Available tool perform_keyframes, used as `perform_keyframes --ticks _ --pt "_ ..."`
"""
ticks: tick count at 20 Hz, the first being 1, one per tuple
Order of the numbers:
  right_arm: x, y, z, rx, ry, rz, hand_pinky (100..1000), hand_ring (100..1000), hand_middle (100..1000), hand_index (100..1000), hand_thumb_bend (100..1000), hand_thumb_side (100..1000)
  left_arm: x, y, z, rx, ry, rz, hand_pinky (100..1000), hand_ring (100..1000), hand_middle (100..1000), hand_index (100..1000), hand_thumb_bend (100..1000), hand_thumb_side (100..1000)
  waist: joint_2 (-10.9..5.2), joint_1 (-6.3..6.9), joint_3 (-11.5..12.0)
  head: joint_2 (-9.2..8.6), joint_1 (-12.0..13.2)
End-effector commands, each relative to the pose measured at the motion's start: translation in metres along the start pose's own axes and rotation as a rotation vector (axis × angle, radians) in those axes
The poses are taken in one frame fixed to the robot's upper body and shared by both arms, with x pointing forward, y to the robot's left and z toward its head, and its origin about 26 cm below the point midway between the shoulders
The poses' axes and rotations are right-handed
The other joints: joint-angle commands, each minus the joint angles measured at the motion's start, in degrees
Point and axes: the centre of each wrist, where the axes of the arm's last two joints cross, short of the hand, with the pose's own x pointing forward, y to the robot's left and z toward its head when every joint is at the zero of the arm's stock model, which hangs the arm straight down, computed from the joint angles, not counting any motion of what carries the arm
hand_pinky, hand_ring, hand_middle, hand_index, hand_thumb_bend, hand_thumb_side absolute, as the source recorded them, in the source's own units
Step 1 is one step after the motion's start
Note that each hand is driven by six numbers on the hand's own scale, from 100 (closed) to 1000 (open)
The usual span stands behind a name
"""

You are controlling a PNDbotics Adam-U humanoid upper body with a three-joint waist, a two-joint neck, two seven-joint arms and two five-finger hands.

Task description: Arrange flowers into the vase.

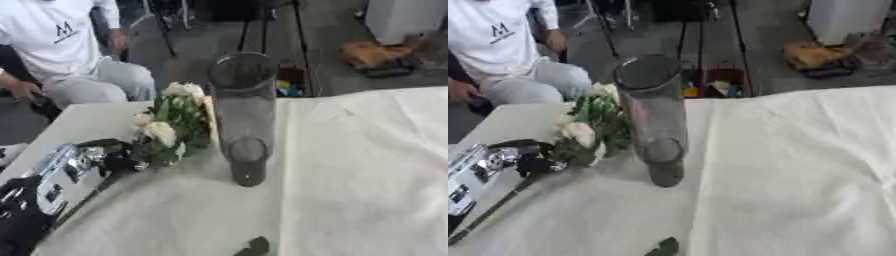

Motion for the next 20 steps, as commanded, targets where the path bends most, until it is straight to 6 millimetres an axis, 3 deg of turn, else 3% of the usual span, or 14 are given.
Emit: perform_keyframes --ticks 1,5,6,9,12,13,17,20 --pt "0.004 0.0 -0.009 0.027 -0.018 0.01 617 731 650 720 100 1000 -0.001 -0.001 -0.001 -0.013 -0.001 -0.002 647 730 787 969 230 861 -1.03 -0.34 -0.1 -0.68 0.1" --pt "0.004 0.0 -0.009 0.025 -0.016 0.012 617 731 649 720 100 1000 0.0 -0.003 -0.002 -0.005 0.005 0.001 619 702 756 930 189 787 -0.96 -0.26 -0.2 -0.78 0.1" --pt "0.004 0.0 -0.009 0.024 -0.015 0.012 618 731 649 720 100 1000 -0.001 -0.003 -0.003 0.001 0.014 -0.002 568 644 729 891 137 685 -0.93 -0.25 -0.3 -0.89 0.1" --pt "0.004 0.0 -0.009 0.023 -0.015 0.013 620 731 649 719 100 1000 -0.001 -0.006 -0.006 0.024 0.049 -0.021 451 546 671 840 109 559 -0.89 -0.21 -0.5 -1.0 0.2" --pt "0.004 0.0 -0.009 0.021 -0.017 0.013 620 731 649 719 100 1000 -0.002 -0.008 -0.008 0.03 0.063 -0.033 439 536 664 837 109 545 -0.86 -0.21 -0.5 -1.08 0.3" --pt "0.004 0.0 -0.008 0.02 -0.017 0.014 621 730 647 718 100 1000 -0.004 -0.01 -0.009 0.025 0.071 -0.039 422 524 653 846 167 443 -0.81 -0.19 -0.6 -1.03 0.3" --pt "0.005 0.0 -0.007 0.017 -0.011 0.017 620 731 647 718 100 1000 -0.006 -0.013 -0.013 0.03 0.096 -0.066 289 423 558 802 100 435 -0.72 -0.12 -0.7 -1.08 0.3" --pt "0.005 0.0 -0.007 0.017 -0.009 0.019 620 731 647 717 100 1000 -0.008 -0.017 -0.016 0.041 0.12 -0.066 147 309 447 712 100 461 -0.66 -0.14 -0.8 -1.1 0.4"
